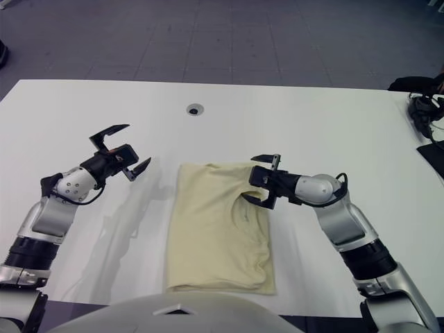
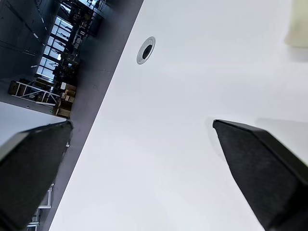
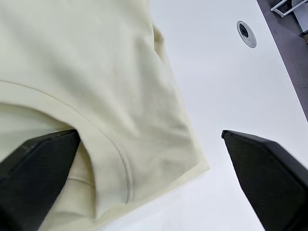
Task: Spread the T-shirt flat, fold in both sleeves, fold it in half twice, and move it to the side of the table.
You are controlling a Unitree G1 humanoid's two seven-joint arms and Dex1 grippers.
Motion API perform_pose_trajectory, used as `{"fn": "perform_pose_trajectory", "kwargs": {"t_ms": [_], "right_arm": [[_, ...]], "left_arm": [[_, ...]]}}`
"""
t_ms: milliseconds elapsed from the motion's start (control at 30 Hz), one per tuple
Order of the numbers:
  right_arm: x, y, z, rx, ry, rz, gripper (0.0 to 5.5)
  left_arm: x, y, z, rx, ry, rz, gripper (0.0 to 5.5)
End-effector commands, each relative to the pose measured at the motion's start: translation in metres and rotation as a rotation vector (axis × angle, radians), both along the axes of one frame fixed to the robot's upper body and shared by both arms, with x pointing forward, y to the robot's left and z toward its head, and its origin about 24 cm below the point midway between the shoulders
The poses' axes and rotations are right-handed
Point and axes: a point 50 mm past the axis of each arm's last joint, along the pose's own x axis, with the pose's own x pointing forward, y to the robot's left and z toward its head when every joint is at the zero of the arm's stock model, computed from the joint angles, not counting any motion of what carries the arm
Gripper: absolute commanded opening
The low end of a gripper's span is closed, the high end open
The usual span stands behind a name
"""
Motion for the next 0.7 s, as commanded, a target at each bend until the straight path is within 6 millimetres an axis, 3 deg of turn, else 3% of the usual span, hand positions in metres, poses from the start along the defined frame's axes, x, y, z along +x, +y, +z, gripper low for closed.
{"fn": "perform_pose_trajectory", "kwargs": {"t_ms": [33, 167, 367, 533, 700], "right_arm": [[-0.005, -0.001, 0.002, -0.031, 0.024, 0.038, 5.37], [-0.017, -0.004, 0.007, -0.062, 0.072, 0.093, 5.37], [-0.023, -0.013, 0.017, -0.109, 0.078, 0.125, 5.37], [-0.004, -0.005, 0.038, 0.062, -0.015, 0.051, 5.37], [0.021, -0.006, 0.042, 0.199, -0.052, -0.086, 5.37]], "left_arm": [[-0.011, -0.036, 0.015, -0.161, -0.057, -0.134, 5.40], [-0.039, -0.073, 0.016, -0.351, 0.060, -0.348, 5.40], [-0.060, -0.093, 0.002, -0.411, 0.239, -0.447, 5.40], [-0.070, -0.085, -0.028, -0.279, 0.392, -0.423, 5.40], [-0.073, -0.079, -0.036, -0.229, 0.450, -0.419, 5.40]]}}
